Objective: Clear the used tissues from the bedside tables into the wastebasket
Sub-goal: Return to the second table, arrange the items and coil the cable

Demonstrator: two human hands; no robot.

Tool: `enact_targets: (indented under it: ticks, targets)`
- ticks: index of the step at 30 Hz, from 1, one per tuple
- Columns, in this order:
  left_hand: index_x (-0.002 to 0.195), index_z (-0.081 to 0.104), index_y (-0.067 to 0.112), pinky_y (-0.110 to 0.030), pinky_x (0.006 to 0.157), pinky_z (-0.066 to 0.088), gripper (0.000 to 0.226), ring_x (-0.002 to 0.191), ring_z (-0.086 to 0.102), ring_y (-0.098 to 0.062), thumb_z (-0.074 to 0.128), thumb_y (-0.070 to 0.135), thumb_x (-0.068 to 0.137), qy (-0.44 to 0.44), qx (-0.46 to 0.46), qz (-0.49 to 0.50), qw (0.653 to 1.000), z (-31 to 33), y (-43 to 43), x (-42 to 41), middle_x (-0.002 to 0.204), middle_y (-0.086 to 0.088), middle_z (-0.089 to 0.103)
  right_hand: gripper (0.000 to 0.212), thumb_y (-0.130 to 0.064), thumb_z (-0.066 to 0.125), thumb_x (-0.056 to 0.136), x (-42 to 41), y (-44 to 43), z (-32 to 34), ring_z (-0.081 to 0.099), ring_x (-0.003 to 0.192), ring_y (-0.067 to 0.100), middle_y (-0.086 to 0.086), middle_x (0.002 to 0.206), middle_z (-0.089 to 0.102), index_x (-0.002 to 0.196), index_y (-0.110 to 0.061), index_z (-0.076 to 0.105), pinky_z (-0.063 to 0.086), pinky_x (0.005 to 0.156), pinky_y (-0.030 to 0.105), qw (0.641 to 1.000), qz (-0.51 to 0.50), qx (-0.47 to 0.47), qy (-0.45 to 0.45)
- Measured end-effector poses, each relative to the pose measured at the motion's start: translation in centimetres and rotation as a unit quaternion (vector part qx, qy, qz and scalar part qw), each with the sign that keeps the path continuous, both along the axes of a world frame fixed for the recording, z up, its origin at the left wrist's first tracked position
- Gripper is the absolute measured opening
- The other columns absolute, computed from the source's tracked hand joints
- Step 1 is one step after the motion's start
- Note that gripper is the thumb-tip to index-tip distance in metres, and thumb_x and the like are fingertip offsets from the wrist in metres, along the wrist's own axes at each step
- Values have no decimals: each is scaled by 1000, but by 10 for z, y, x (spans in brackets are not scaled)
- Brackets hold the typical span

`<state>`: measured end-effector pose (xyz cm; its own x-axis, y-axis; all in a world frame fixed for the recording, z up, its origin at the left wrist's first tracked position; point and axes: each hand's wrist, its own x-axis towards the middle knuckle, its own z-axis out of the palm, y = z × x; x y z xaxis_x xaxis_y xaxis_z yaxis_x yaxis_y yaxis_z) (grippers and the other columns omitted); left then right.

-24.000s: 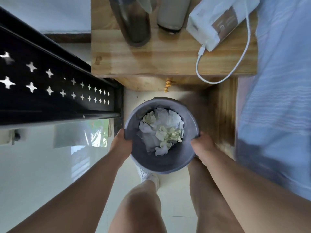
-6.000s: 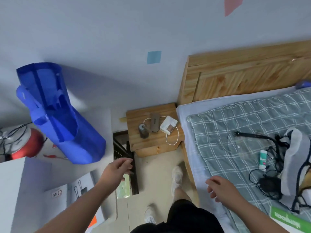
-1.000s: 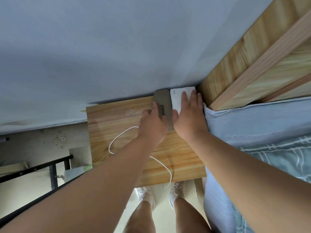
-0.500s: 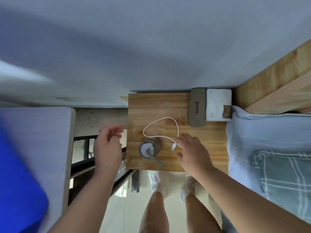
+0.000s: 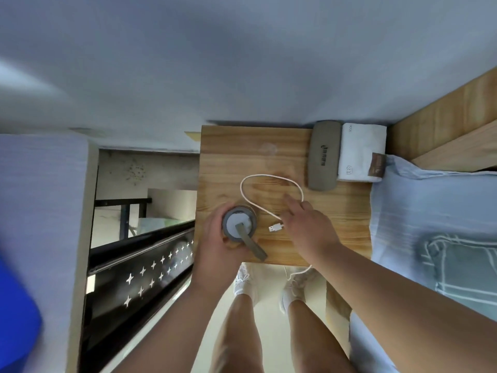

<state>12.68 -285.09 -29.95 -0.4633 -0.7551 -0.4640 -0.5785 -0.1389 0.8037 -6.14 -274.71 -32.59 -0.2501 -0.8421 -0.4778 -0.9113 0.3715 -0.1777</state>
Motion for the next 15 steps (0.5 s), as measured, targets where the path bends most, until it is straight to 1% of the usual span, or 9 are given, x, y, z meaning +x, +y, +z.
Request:
enact_targets:
  ticks: [1,2,4,5,8,10,12,13,15]
  targets:
    - [125,60,56,-24,90,60,83,116,71,-11,94,8,66,7,6,5,1000,0,-3,-3,125,21,68,27,-9,70,90,0,1,4,60,114,29,11,145,54,117,-13,67,53,76,36,1000,2,-19,13]
    - [120,63,54,-19,83,59,79,108,74,-11,95,6,66,11,13,13,1000,1,-6,-6,118,17,73,23,-9,76,86,-1,3,9,64,101,28,10,123,67,107,-12,69,53,72,35,999,-1,-40,23]
    - [114,64,52,-18,79,59,72,99,77,-11,97,10,66,13,24,41,999,6,-14,-13,110,13,77,16,-8,81,81,-1,9,20,64,79,28,6,84,72,90,-12,69,51,65,37,996,-16,-83,21]
    - [112,63,55,-16,78,59,69,96,77,-7,98,14,67,10,17,53,998,10,-19,-18,107,17,77,15,-8,82,81,0,12,24,62,74,28,5,74,70,86,-12,67,50,64,38,994,-23,-104,21]
    - [103,56,67,-7,70,54,66,90,71,13,96,25,72,-6,-11,68,998,22,-39,-39,101,37,71,19,-5,84,78,2,22,38,59,66,27,4,63,66,84,-11,67,48,59,37,988,-45,-144,16]
    - [102,51,73,-11,74,54,67,92,65,21,95,31,73,-14,-18,72,997,30,-56,-61,101,46,66,20,-7,85,78,3,30,47,56,60,26,5,59,63,81,-10,66,48,55,36,981,-78,-175,4]
    - [103,49,73,-20,83,54,66,93,62,25,94,35,73,-10,-23,70,997,33,-69,-83,100,50,63,20,-9,85,79,6,38,55,54,55,25,6,59,59,79,-8,65,48,50,34,974,-115,-196,-9]
    - [103,49,71,-18,84,53,65,94,61,26,94,37,73,-4,-30,60,998,33,-74,-94,100,50,63,19,-9,84,80,7,43,58,54,54,24,6,60,58,79,-8,65,48,49,33,971,-136,-198,-18]
    - [111,51,65,-7,79,50,64,96,60,26,94,35,73,12,-41,38,998,30,-78,-116,101,46,65,16,-12,82,84,12,54,60,55,55,23,5,66,57,84,-9,66,48,50,32,965,-181,-185,-44]
